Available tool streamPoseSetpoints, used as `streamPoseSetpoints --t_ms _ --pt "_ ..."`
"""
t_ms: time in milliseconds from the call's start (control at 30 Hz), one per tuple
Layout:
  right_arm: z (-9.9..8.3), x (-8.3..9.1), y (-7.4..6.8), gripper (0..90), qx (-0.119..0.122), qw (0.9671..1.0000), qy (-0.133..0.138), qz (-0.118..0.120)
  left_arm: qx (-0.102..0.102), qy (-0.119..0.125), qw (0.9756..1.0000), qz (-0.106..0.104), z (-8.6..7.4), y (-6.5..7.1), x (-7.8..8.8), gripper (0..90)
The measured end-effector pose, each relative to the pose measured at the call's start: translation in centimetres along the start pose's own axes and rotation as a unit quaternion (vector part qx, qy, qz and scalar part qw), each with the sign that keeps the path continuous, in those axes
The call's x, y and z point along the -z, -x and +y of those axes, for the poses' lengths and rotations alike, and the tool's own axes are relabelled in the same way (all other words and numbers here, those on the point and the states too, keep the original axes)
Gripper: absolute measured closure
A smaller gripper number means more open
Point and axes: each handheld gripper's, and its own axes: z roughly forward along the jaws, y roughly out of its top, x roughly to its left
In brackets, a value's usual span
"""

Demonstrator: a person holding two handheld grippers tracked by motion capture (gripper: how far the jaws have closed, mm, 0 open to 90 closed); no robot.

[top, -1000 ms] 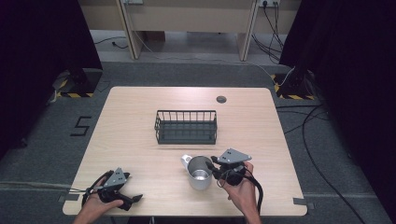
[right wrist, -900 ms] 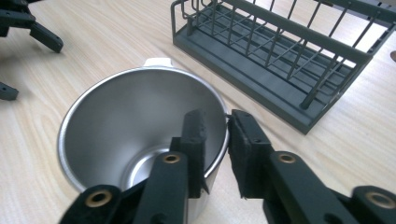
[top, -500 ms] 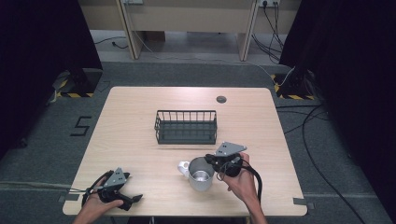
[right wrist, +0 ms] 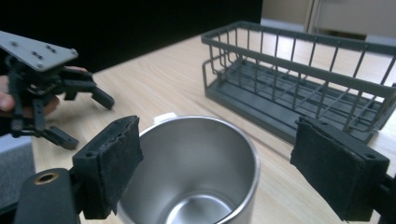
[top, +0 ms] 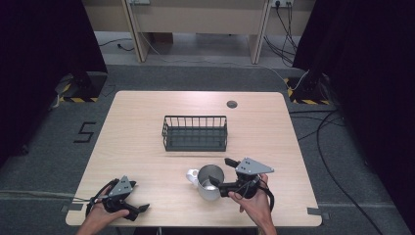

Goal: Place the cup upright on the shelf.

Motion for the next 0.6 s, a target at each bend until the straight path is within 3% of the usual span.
streamPoseSetpoints --t_ms 100,333,600 --pt "-0.7 0.5 -0.6 15.3 -0.004 0.9997 0.022 0.006 0.001 0.0 1.0 0.0 0.0 0.0 0.0 0.0" --pt "-1.6 0.5 -1.8 15.2 0.012 0.9996 0.023 0.001 0.0 0.0 1.0 0.0 0.0 0.0 0.0 0.0" --pt "-2.1 0.4 -2.0 15.2 0.022 0.9993 0.028 -0.013 0.0 0.0 1.0 0.0 0.0 0.0 0.0 0.0"
